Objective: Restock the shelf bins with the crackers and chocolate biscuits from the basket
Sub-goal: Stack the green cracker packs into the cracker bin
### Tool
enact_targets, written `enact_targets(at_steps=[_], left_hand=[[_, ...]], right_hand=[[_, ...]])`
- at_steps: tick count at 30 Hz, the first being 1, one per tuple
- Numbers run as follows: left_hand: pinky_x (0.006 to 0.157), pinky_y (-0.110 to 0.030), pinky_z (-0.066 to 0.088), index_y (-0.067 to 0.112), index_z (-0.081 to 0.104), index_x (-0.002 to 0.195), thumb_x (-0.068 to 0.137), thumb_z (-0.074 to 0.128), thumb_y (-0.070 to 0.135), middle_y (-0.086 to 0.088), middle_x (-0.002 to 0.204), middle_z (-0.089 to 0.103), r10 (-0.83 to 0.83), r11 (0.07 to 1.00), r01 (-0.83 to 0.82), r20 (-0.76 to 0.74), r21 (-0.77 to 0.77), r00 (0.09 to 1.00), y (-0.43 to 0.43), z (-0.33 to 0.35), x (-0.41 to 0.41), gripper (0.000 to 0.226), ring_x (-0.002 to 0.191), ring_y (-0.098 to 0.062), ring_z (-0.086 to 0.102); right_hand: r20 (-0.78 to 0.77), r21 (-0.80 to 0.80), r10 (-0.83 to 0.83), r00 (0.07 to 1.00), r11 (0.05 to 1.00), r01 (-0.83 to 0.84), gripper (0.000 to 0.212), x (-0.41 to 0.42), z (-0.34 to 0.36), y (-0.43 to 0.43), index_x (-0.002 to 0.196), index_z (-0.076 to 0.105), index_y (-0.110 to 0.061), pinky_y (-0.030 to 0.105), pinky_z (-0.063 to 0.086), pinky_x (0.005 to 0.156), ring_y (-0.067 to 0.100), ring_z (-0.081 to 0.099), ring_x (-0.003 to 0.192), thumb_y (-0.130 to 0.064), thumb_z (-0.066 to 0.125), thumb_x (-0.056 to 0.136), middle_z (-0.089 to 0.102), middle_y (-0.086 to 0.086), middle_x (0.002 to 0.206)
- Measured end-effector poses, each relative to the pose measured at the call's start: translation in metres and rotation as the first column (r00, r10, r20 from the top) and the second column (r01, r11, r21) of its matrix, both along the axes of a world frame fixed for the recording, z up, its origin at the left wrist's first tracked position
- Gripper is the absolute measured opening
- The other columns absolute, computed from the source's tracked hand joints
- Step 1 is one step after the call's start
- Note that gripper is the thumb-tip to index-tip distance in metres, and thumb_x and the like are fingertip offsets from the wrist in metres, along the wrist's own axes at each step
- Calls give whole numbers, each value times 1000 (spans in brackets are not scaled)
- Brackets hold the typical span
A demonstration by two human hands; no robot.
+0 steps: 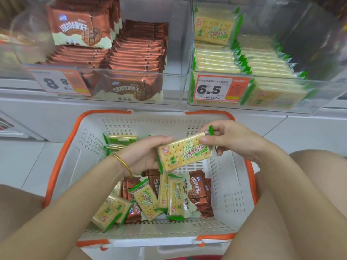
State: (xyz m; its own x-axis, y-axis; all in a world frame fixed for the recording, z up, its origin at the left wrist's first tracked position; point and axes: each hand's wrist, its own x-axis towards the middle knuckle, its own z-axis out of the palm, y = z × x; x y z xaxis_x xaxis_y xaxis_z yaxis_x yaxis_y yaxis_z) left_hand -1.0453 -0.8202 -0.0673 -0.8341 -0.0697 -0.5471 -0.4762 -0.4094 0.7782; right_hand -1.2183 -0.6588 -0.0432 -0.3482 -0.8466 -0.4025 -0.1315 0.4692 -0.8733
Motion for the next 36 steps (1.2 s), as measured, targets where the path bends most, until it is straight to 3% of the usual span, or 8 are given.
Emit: enact_targets(at_steps=[5,10,12,15,18,23,30,36], left_hand=[[59,-24,55,8,62,95,73,61,22,-3,80,70,15,969,-48,-137,-241,990,-6,46,-21,26,70,-11,67],[64,-31,58,11,58,109,81,62,25,-8,103,68,89,857,-290,-430,-427,898,-14,103,-66,32,89,-17,68],[78,-33,56,20,57,107,87,64,22,2,108,62,68,602,-455,-525,-657,848,-22,113,-86,21,101,-14,63],[104,-34,38,15,58,118,86,64,26,4,123,50,-199,13,-477,-470,-879,860,-35,112,-110,35,121,-16,46],[112,-36,27,8,56,125,86,63,24,-10,143,42,-260,-197,-333,-279,-922,925,-40,104,-122,43,133,-26,37],[100,-46,43,6,61,116,81,68,17,-15,140,46,-290,-283,-325,-243,-902,926,-42,97,-119,37,123,-34,49],[101,-36,38,7,62,112,80,67,13,-13,138,48,-280,-273,-335,-259,-902,924,-39,96,-120,33,123,-29,49],[98,-32,38,9,61,112,82,66,14,-12,140,46,-284,-254,-332,-258,-909,923,-39,96,-119,31,123,-28,48]], right_hand=[[-12,-110,-87,996,990,86,30,-6,42,9,102,62,-13,20,46,47,6,58,57,-18,71,74,68,9,79],[-109,-355,-382,918,878,323,24,-48,103,16,93,63,-19,18,44,44,6,59,56,-18,72,71,70,-4,69],[-185,-451,-569,802,774,445,20,-75,121,13,95,63,-18,17,45,44,6,61,57,-10,72,79,69,-3,73],[-337,-476,-675,657,724,499,24,-114,131,-11,102,61,-16,17,50,45,9,60,59,-10,73,82,63,4,89],[-449,-381,-626,637,779,497,28,-142,123,-52,105,60,-15,29,59,60,15,63,65,-9,74,81,61,5,99],[-450,-278,-522,725,853,442,44,-167,92,-112,123,56,-7,37,58,79,21,64,80,-8,72,83,53,4,107],[-474,-338,-618,627,786,518,33,-189,75,-136,103,48,-8,43,55,86,32,63,98,-12,74,82,53,9,99],[-587,-268,-552,592,823,501,52,-183,65,-138,119,49,-5,42,54,87,31,62,98,-24,77,79,56,14,113]])
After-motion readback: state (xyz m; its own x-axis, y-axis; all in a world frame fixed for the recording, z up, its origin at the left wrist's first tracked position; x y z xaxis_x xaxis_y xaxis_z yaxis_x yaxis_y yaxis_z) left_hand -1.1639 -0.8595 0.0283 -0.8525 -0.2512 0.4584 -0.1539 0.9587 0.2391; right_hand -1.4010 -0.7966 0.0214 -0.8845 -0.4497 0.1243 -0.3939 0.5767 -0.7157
